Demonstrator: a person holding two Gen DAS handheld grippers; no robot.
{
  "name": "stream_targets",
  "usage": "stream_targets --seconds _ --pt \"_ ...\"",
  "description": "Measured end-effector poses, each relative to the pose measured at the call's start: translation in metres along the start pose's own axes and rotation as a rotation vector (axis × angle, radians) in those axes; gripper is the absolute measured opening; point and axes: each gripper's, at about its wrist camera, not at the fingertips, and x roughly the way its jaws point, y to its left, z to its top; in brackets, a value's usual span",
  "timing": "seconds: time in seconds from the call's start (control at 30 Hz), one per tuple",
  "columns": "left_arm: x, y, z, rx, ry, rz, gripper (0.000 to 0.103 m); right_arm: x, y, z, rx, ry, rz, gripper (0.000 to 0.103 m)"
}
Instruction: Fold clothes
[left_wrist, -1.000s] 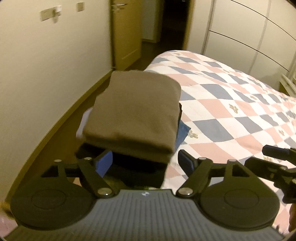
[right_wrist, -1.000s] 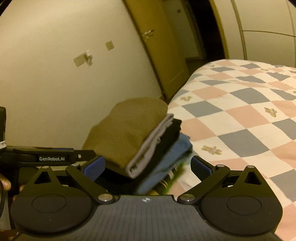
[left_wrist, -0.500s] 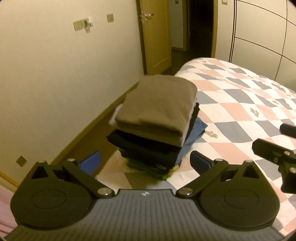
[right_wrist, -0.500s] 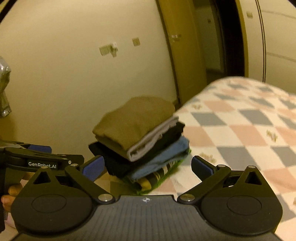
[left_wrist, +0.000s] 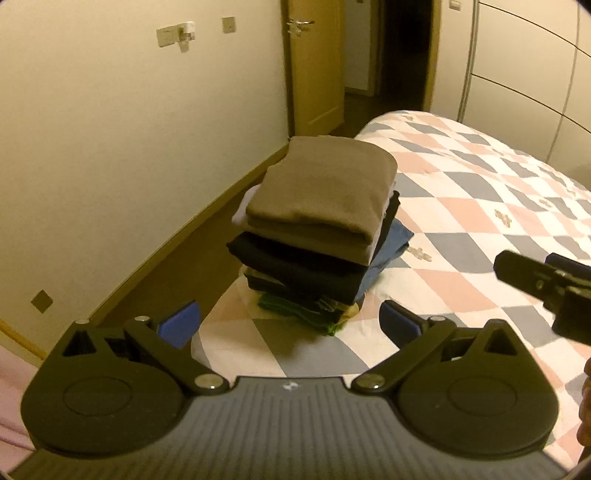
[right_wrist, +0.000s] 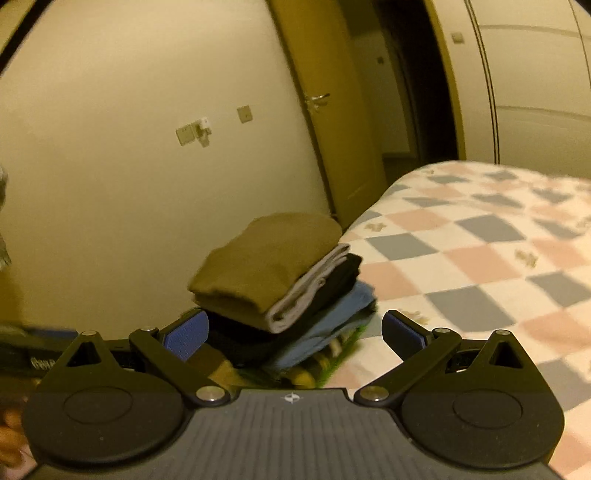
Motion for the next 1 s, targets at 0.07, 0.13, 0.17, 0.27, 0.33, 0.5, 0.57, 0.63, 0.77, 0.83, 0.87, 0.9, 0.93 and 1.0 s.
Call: stream_targets --seconds 0.07,0.13,0.17,0.27,0.33,0.5,0.57,0.63,0.77,0.83,0.87,0.9,0.93,1.0 --pt "0.0 -0.005 -0.001 -0.032 0.014 0.014 0.102 0.001 -0.002 0.006 -0.012 0.016 0.013 0.103" --pt "-0.001 -0.012 -0.003 -0.067 0.029 0.03 0.102 0.003 -0.007 0.009 -0.028 0.033 0.03 0.103" --pt "-0.002 -0.018 -0.004 -0.086 0.034 0.038 0.102 0.004 -0.01 0.01 -0.037 0.042 0.039 0.103" --pt "-0.005 -0.038 -0.007 -0.141 0.042 0.064 0.102 0.009 -0.02 0.015 -0.064 0.078 0.067 0.103" --pt "-0.009 -0.058 -0.01 -0.172 0.032 0.082 0.102 0.011 -0.032 0.019 -0.094 0.121 0.094 0.103" --pt "-0.02 -0.118 -0.023 -0.265 0.042 0.116 0.102 0.007 -0.073 0.029 -0.171 0.18 0.168 0.103" --pt "-0.027 -0.143 -0.029 -0.294 0.059 0.131 0.102 0.0 -0.095 0.033 -0.196 0.194 0.195 0.103" --pt "-0.036 -0.169 -0.036 -0.31 0.071 0.145 0.102 -0.008 -0.119 0.036 -0.208 0.21 0.219 0.103" --pt "-0.054 -0.214 -0.048 -0.337 0.074 0.172 0.102 -0.026 -0.168 0.041 -0.22 0.25 0.255 0.103" --pt "-0.062 -0.233 -0.052 -0.349 0.074 0.184 0.102 -0.035 -0.189 0.042 -0.227 0.269 0.273 0.103" --pt "-0.066 -0.242 -0.055 -0.355 0.075 0.19 0.102 -0.039 -0.197 0.042 -0.232 0.276 0.279 0.103" --pt "-0.07 -0.249 -0.057 -0.361 0.073 0.198 0.102 -0.043 -0.205 0.042 -0.237 0.284 0.286 0.103" --pt "-0.074 -0.255 -0.059 -0.367 0.07 0.207 0.102 -0.046 -0.212 0.041 -0.241 0.289 0.29 0.103" --pt "-0.081 -0.267 -0.063 -0.38 0.065 0.222 0.102 -0.053 -0.225 0.041 -0.246 0.302 0.305 0.103"
